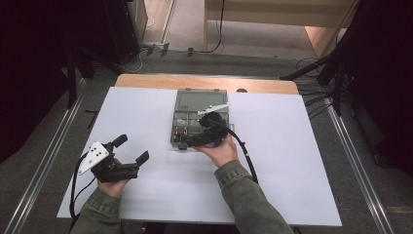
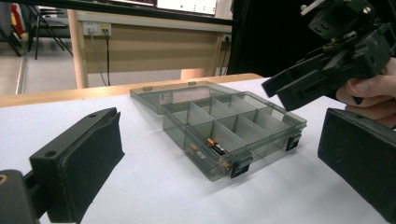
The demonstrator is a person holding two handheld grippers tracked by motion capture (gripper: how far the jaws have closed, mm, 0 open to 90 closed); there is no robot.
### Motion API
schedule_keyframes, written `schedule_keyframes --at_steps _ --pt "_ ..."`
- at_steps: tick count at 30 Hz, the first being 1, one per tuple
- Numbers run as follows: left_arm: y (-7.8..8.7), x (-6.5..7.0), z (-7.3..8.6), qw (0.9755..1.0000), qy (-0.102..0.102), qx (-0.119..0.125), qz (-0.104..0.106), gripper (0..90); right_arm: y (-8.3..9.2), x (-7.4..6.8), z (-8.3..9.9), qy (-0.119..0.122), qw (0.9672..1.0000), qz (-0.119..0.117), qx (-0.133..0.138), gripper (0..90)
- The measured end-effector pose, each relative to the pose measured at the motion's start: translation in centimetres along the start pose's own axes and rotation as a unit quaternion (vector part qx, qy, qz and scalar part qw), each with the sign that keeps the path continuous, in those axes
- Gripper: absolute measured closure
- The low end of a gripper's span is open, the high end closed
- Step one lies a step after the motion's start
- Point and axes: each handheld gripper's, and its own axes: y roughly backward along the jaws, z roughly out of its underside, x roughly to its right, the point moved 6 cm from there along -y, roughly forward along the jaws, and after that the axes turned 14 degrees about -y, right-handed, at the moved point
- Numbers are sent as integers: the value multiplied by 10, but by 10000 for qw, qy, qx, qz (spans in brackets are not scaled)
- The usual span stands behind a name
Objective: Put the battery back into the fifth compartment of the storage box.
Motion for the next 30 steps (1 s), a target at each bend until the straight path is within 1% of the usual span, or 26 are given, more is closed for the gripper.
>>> schedule_keyframes --at_steps 3,6,7,10,14,16,19,23,24,26,28,30 --pt "1 0 0 10000 -14 -10 -3 0 8 9 3 82 9999 80 56 0" --pt "1 1 0 10000 -32 -25 -5 0 17 18 7 59 9999 78 43 0" --pt "1 1 0 10000 -40 -27 -5 0 22 24 10 64 9999 85 77 0" --pt "1 1 0 10000 -46 -32 -12 0 30 35 14 63 9997 152 161 0" --pt "1 2 1 10000 -62 -51 -11 0 43 54 21 76 9991 323 281 0" --pt "2 2 1 9999 -89 -81 -15 0 49 62 24 62 9990 309 320 0" --pt "2 4 2 9999 -125 -108 -10 0 58 73 29 64 9985 407 356 0" --pt "2 4 2 9998 -132 -114 -35 0 72 86 35 2 9977 458 498 0" --pt "2 4 2 9998 -133 -117 -45 0 75 89 37 -39 9977 473 494 0" --pt "2 4 2 9998 -150 -127 -60 0 81 94 42 -34 9974 498 526 0" --pt "2 4 3 9997 -164 -153 -73 0 87 98 46 -52 9970 455 620 0" --pt "1 4 3 9997 -164 -173 -82 0 93 102 50 -14 9965 442 711 0"
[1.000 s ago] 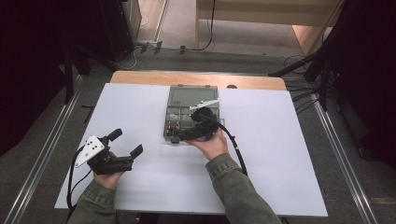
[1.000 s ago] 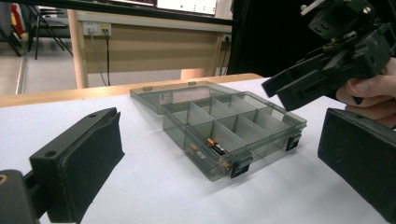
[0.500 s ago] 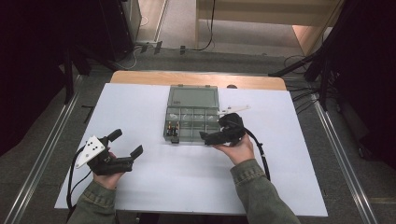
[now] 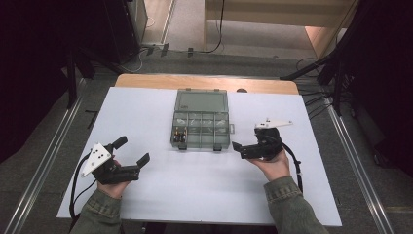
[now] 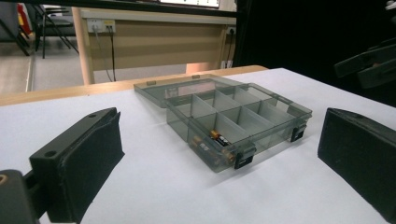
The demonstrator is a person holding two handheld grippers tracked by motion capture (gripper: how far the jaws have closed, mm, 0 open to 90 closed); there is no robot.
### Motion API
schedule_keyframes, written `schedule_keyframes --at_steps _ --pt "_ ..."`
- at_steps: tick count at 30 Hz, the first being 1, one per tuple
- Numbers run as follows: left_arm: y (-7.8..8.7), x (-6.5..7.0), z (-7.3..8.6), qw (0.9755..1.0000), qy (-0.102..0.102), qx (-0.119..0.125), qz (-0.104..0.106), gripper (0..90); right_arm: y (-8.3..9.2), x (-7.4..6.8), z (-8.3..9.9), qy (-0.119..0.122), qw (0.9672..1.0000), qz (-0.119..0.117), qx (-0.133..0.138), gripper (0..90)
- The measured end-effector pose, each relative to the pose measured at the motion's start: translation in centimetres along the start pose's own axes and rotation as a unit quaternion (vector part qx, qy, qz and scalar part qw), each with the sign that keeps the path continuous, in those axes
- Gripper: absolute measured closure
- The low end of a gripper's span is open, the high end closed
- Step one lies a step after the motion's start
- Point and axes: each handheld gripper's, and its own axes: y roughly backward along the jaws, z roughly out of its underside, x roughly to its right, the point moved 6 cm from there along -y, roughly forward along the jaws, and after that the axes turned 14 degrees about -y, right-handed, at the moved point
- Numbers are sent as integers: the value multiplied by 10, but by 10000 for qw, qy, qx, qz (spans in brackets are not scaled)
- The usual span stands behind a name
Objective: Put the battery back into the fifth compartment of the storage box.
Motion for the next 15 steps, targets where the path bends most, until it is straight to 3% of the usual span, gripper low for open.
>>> schedule_keyframes --at_steps 9,15 --pt "-2 1 2 10000 -26 -59 -20 0 23 23 18 -36 9986 -188 489 0" --pt "-2 0 2 10000 -10 -70 -64 0 36 43 34 -98 9972 -115 734 0"
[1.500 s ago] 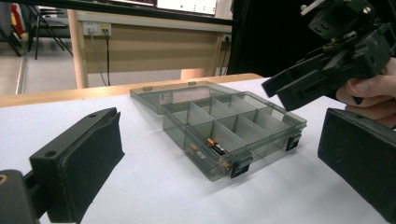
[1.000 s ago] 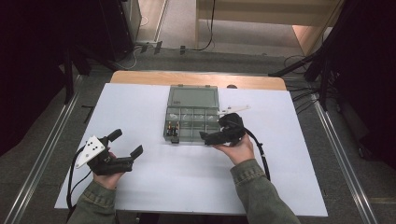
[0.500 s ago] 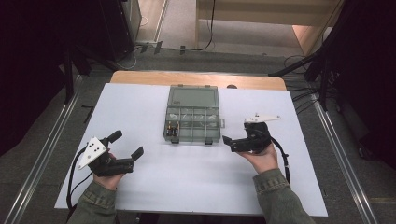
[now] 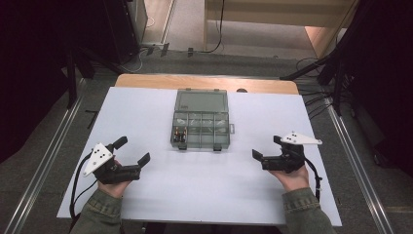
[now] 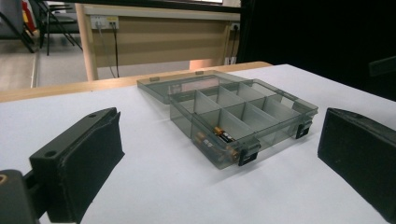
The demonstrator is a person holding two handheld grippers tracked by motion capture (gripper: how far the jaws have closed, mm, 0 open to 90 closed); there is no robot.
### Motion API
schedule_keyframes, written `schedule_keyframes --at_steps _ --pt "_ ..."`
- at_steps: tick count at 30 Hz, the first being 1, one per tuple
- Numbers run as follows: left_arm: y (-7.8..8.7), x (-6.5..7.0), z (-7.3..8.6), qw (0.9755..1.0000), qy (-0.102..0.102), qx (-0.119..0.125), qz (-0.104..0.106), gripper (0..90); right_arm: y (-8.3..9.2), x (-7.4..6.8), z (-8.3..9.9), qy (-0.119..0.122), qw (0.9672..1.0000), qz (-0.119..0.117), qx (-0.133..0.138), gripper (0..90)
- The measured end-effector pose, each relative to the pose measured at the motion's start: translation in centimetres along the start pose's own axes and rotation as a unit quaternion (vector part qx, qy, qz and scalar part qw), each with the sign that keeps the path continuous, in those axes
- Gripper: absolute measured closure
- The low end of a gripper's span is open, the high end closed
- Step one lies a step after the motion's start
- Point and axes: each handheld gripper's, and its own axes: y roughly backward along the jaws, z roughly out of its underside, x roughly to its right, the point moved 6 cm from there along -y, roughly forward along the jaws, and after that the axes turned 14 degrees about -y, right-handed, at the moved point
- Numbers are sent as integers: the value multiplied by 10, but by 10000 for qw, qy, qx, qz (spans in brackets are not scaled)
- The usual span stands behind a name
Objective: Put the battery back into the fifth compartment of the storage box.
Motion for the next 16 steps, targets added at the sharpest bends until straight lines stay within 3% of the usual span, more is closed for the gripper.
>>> schedule_keyframes --at_steps 3,8,12,16 --pt "0 0 0 10000 0 -13 -12 0 7 8 7 -55 9999 98 -15 0" --pt "1 0 1 10000 10 -17 -27 0 18 15 12 -29 9996 159 211 0" --pt "1 -1 1 10000 15 -10 -30 0 30 22 14 -97 9977 324 583 0" --pt "2 -2 0 10000 -40 -2 -51 0 41 24 14 -87 9950 215 975 0"
